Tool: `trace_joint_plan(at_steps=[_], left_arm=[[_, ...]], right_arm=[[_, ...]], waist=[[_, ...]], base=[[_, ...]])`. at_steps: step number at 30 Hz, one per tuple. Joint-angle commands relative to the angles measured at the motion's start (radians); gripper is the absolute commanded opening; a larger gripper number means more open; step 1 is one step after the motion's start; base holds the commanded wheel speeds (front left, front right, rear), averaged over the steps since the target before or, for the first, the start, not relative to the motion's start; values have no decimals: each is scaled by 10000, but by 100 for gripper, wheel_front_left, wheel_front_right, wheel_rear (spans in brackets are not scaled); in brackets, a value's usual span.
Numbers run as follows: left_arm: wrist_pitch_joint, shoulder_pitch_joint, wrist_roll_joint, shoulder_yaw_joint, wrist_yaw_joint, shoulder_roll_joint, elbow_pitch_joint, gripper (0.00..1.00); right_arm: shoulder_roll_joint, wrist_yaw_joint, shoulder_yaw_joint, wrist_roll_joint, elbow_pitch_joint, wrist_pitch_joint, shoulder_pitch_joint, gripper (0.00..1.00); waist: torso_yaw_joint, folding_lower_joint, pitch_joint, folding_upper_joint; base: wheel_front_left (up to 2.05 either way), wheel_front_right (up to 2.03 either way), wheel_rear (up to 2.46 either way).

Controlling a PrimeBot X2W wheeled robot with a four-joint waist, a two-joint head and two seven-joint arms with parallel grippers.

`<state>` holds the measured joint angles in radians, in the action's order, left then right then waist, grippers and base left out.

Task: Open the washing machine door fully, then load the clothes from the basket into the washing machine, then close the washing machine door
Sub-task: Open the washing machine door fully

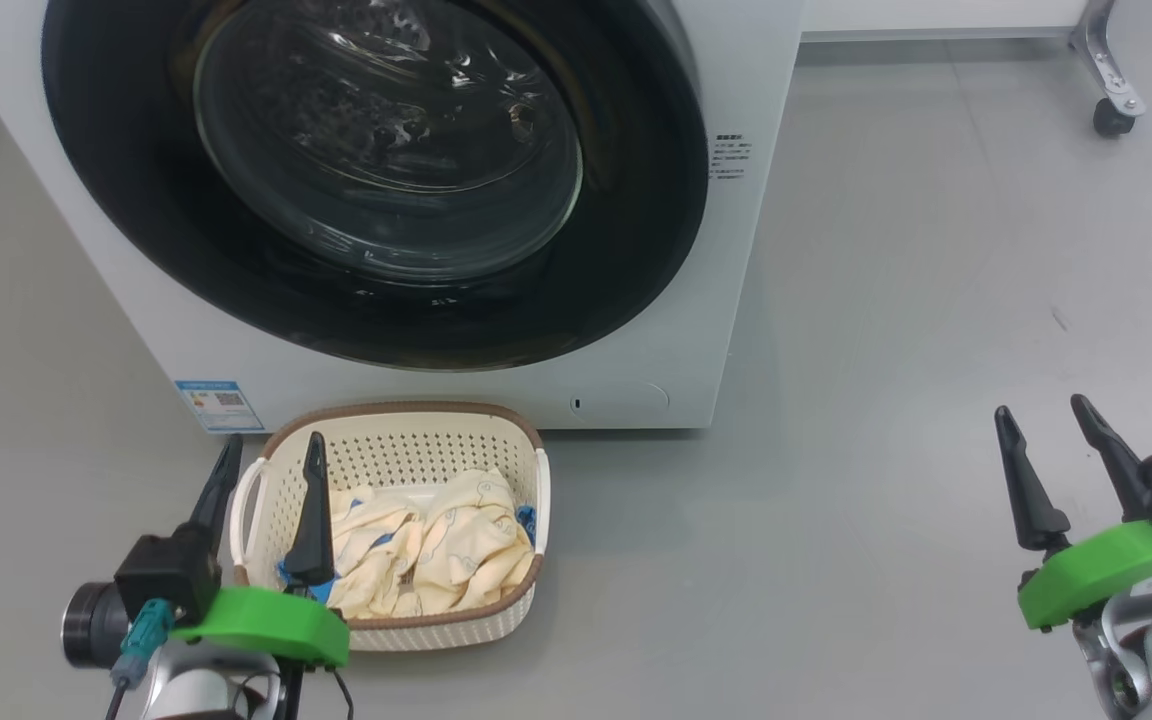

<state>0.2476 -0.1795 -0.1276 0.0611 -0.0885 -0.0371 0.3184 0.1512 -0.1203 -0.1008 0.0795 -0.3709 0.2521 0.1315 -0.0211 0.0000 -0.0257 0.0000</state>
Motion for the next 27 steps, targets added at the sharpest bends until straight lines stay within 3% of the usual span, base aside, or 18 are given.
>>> trace_joint_plan(at_steps=[1, 9, 27], left_arm=[[141, -505, -41, -353, -44, -132, -395, 100], [141, -450, 145, -368, -165, -132, -632, 100], [141, -480, 155, -358, -209, -131, -678, 100]], right_arm=[[134, -104, 134, 27, 367, 97, 488, 100], [53, -104, 83, -9, 425, 97, 486, 100], [-12, -104, -8, -29, 568, 97, 526, 100]], waist=[[-6, 0, -4, 0], [-53, 0, -41, 0], [-120, 0, -287, 0]], base=[[88, 88, -176], [52, 52, -105], [2, 2, -3]])
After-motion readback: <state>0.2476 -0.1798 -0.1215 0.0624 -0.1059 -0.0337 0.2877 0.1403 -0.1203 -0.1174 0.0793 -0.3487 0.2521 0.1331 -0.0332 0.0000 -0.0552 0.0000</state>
